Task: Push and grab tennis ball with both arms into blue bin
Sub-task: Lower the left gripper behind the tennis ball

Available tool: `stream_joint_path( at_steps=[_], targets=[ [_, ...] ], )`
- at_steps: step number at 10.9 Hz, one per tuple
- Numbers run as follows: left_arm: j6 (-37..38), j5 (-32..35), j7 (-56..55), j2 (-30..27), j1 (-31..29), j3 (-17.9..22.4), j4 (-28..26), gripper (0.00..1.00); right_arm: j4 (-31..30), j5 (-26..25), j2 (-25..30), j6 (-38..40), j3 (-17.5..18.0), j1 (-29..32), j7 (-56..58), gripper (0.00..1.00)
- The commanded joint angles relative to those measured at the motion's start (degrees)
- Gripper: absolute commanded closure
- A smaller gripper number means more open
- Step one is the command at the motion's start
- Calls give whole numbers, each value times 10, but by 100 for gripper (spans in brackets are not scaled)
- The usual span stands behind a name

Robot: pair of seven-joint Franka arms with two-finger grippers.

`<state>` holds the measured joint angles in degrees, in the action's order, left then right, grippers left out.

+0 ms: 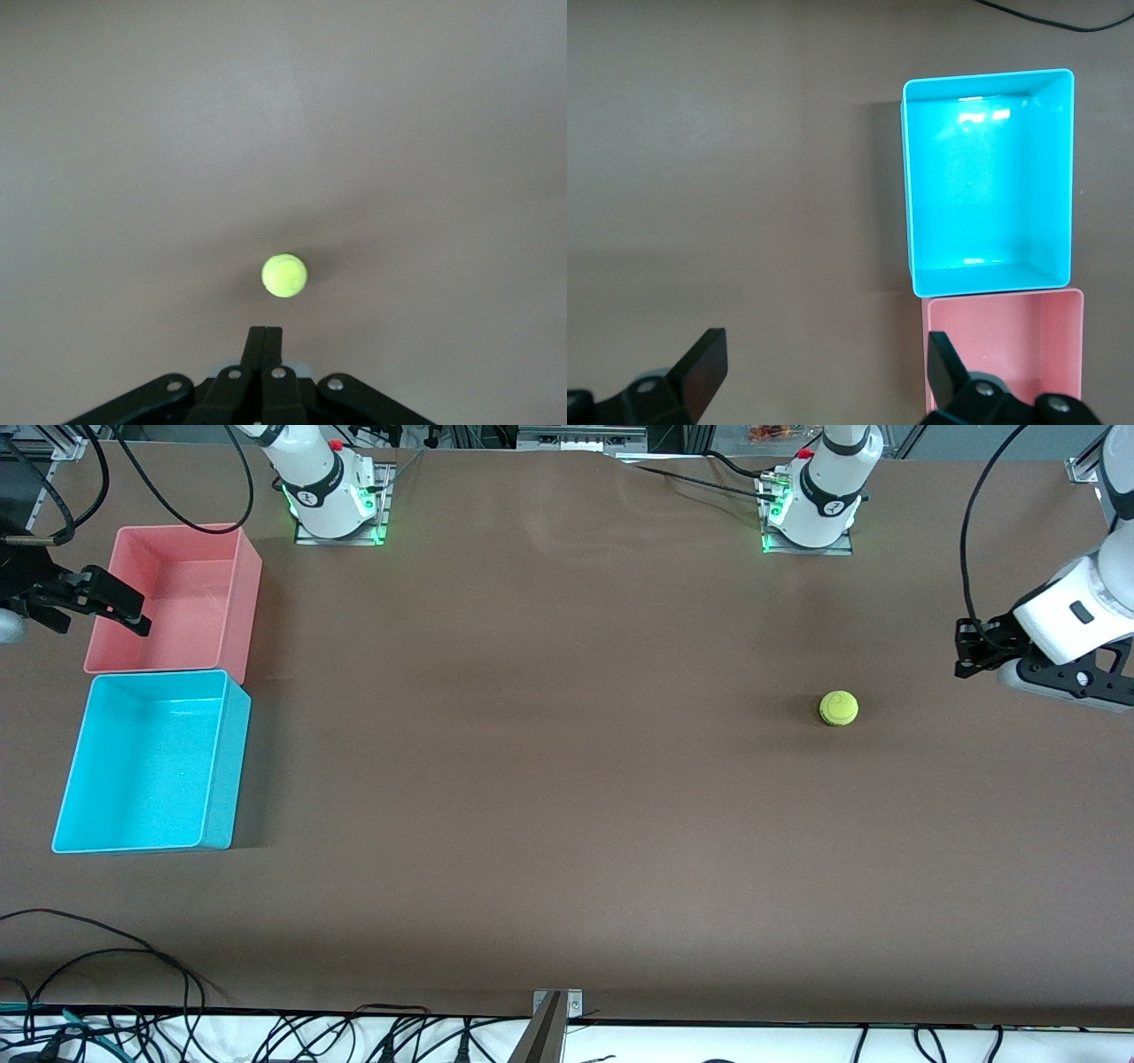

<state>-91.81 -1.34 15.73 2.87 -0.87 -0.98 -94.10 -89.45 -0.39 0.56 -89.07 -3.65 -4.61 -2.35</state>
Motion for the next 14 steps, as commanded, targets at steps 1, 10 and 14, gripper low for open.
stream_joint_path(
  at_steps=[1,10,14],
  targets=[
    [-49,11,212,-4,-35,-2,-18,100,17,7,-6,13,0,1,1,0],
    [-210,51,587,-99,-68,-53,-253,100,15,9,-13,13,1,0,-5,0],
    [-332,18,783,-81,-95,-52,-346,100,11,7,-20,14,1,1,-2,0]
  ],
)
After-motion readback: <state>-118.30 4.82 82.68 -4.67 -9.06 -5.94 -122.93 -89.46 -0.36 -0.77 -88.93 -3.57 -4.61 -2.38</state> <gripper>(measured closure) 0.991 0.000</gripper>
